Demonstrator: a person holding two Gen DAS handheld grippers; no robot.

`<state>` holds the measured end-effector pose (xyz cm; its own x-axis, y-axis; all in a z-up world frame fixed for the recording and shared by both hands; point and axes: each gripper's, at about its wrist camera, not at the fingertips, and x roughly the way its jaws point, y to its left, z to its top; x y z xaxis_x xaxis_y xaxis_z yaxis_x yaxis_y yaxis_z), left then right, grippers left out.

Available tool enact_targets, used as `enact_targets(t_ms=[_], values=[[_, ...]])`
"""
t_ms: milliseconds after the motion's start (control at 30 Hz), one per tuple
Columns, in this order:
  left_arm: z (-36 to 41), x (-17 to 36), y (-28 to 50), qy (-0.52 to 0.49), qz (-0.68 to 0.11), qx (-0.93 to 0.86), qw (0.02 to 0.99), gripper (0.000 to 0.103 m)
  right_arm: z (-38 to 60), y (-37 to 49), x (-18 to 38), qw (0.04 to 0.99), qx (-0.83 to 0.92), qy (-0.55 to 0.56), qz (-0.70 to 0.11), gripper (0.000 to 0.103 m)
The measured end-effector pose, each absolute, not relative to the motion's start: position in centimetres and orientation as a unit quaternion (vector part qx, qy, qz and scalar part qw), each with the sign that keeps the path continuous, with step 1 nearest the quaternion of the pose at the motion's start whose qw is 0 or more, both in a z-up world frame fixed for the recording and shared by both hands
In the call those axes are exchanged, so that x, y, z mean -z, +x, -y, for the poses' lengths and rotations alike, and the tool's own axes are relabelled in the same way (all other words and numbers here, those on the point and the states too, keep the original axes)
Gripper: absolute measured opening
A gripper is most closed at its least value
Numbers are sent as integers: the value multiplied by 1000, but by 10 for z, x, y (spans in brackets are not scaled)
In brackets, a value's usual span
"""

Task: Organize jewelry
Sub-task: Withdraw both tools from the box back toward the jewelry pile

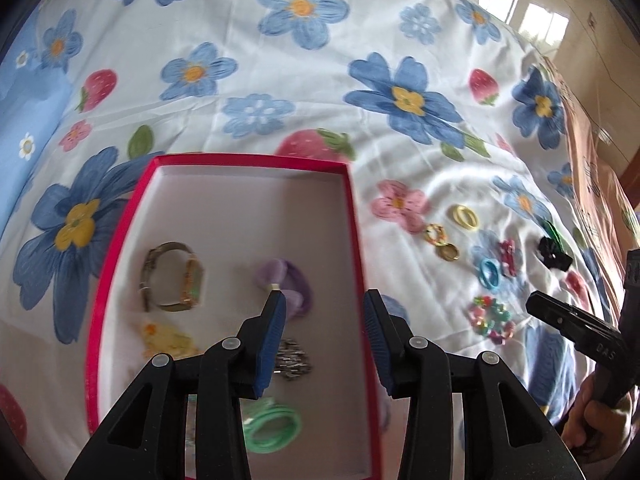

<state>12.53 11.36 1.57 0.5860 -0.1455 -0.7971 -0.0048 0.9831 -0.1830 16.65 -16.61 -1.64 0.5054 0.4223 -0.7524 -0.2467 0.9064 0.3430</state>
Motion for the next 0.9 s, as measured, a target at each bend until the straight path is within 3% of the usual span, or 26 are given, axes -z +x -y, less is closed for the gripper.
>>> enact_targets(t_ms=[900], values=[[-26,16,206,-47,-490,93,866,40,223,202,30,875,-133,103,-453,38]])
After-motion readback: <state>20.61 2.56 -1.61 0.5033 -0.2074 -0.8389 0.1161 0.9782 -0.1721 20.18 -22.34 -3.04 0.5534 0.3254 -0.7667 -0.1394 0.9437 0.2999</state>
